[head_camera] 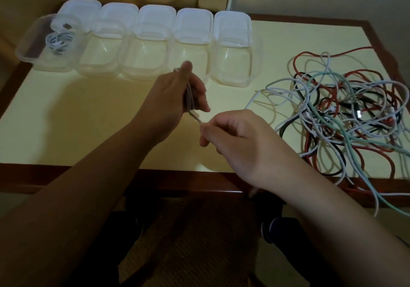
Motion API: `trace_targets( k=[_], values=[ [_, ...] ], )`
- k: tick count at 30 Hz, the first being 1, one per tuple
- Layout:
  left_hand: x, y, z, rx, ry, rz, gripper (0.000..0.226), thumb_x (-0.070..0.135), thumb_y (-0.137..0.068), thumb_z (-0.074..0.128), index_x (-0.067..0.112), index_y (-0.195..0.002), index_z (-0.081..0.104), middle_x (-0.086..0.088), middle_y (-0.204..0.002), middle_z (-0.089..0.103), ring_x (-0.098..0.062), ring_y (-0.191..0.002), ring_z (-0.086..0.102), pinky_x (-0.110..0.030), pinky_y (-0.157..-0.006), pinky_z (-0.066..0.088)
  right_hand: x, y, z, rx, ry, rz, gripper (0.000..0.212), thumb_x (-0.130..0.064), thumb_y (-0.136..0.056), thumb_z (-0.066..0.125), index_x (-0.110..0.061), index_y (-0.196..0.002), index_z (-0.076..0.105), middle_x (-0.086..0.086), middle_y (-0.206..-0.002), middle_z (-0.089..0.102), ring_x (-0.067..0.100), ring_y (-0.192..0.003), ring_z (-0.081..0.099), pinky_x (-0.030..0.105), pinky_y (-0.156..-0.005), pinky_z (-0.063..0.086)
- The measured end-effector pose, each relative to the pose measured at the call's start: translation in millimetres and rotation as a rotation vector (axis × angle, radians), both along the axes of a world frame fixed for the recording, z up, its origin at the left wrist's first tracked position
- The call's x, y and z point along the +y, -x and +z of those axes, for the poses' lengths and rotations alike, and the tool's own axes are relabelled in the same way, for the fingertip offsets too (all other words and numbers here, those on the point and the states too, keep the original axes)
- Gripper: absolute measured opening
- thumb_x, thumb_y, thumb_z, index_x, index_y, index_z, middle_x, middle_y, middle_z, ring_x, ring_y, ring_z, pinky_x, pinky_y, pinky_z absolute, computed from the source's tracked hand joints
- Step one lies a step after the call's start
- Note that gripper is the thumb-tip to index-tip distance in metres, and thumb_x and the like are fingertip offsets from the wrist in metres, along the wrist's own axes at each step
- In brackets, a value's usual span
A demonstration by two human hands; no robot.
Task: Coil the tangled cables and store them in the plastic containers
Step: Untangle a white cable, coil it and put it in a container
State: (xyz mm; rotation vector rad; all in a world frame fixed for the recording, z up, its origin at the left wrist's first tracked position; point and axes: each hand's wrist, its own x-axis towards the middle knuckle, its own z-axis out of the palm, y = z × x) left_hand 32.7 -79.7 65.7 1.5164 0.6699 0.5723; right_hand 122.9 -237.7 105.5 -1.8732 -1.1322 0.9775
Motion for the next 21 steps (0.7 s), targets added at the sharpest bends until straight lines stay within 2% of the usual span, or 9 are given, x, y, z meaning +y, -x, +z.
trace_targets(
  k=[2, 4, 7, 9, 10, 13, 16, 19, 21],
  values=[
    [-3.4, 1.2, -2.5, 0.113, -0.174, -0.115, 0.056, 0.032, -0.113, 0.029, 0.009, -0.078, 0.066, 0.002, -0.06, 0.065, -0.007, -0.057, 0.061, -0.014, -0.059, 0.045, -1.1, -2.4, 3.1, 0.024, -0.086, -0.036, 0.028, -0.026, -0.101, 0.059, -0.016, -0.079, 0.074, -0.005, -0.052, 0.048, 0.008, -0.044, 0.041, 0.028, -0.045, 0.031],
    [-9.4, 0.4, -2.0, 0.162, -0.212, -0.217, 0.059, 0.03, -0.114, 0.028, 0.013, -0.071, 0.065, 0.004, -0.055, 0.061, -0.004, -0.053, 0.054, -0.012, -0.058, 0.041, -1.5, -7.5, 2.3, -0.078, -0.172, -0.062, 0.029, -0.026, -0.103, 0.056, -0.019, -0.081, 0.073, -0.006, -0.056, 0.051, 0.008, -0.047, 0.044, 0.031, -0.047, 0.034],
    [-8.0, -1.1, -0.9, 0.154, -0.139, -0.335, 0.065, 0.036, -0.113, 0.025, 0.013, -0.067, 0.065, -0.011, -0.059, 0.064, -0.017, -0.057, 0.062, -0.02, -0.062, 0.045, -1.3, -19.8, -2.8, -0.195, -0.282, -0.138, 0.028, -0.025, -0.106, 0.053, -0.021, -0.086, 0.073, -0.009, -0.056, 0.054, 0.011, -0.051, 0.049, 0.026, -0.047, 0.038],
    [-7.7, -3.2, -0.2, 0.117, 0.008, -0.467, 0.067, 0.044, -0.112, 0.025, 0.014, -0.065, 0.063, -0.014, -0.055, 0.056, -0.029, -0.057, 0.06, -0.034, -0.067, 0.048, -0.7, -27.3, -7.7, -0.227, -0.341, -0.193, 0.026, -0.024, -0.107, 0.054, -0.022, -0.089, 0.072, -0.009, -0.054, 0.048, 0.008, -0.05, 0.043, 0.023, -0.049, 0.033],
    [-9.4, -4.6, 0.6, 0.099, 0.092, -0.528, 0.067, 0.047, -0.11, 0.024, 0.013, -0.065, 0.06, -0.01, -0.052, 0.049, -0.029, -0.054, 0.055, -0.037, -0.067, 0.049, -0.3, -30.0, -10.1, -0.226, -0.359, -0.208, 0.025, -0.024, -0.108, 0.053, -0.022, -0.091, 0.071, -0.011, -0.053, 0.045, 0.007, -0.05, 0.041, 0.022, -0.05, 0.03],
    [-16.8, -8.7, 5.1, 0.028, 0.364, -0.698, 0.058, 0.047, -0.106, 0.026, 0.015, -0.061, 0.042, 0.0, -0.047, 0.029, -0.019, -0.045, 0.034, -0.031, -0.053, 0.045, 3.7, -35.1, -16.6, -0.184, -0.379, -0.241, 0.02, -0.026, -0.108, 0.054, -0.022, -0.095, 0.07, -0.008, -0.053, 0.039, 0.007, -0.045, 0.033, 0.022, -0.047, 0.025],
    [-16.0, -7.3, 8.1, -0.119, 0.693, -0.845, 0.051, 0.043, -0.106, 0.026, 0.021, -0.06, 0.029, 0.005, -0.044, 0.02, -0.012, -0.039, 0.027, -0.024, -0.041, 0.039, 9.9, -40.5, -21.3, -0.014, -0.326, -0.25, 0.014, -0.029, -0.106, 0.06, -0.018, -0.098, 0.066, -0.001, -0.051, 0.032, 0.011, -0.043, 0.025, 0.024, -0.043, 0.022],
    [-10.6, -2.8, 4.6, -0.299, 1.008, -0.921, 0.05, 0.039, -0.106, 0.027, 0.021, -0.06, 0.028, 0.005, -0.043, 0.018, -0.011, -0.036, 0.019, -0.022, -0.036, 0.034, 14.4, -36.5, -28.3, -0.041, -0.26, -0.133, 0.035, -0.035, -0.109, 0.053, -0.012, -0.085, 0.063, -0.005, -0.053, 0.032, 0.011, -0.049, 0.029, 0.029, -0.048, 0.025],
    [-7.8, 1.2, 2.9, -0.351, 1.143, -0.943, 0.052, 0.038, -0.106, 0.03, 0.021, -0.058, 0.025, 0.005, -0.043, 0.017, -0.012, -0.037, 0.016, -0.025, -0.037, 0.031, 14.3, -26.3, -32.9, -0.102, -0.277, -0.066, 0.048, -0.035, -0.111, 0.048, -0.007, -0.073, 0.05, -0.003, -0.059, 0.034, 0.007, -0.054, 0.033, 0.032, -0.053, 0.028]
  ],
)
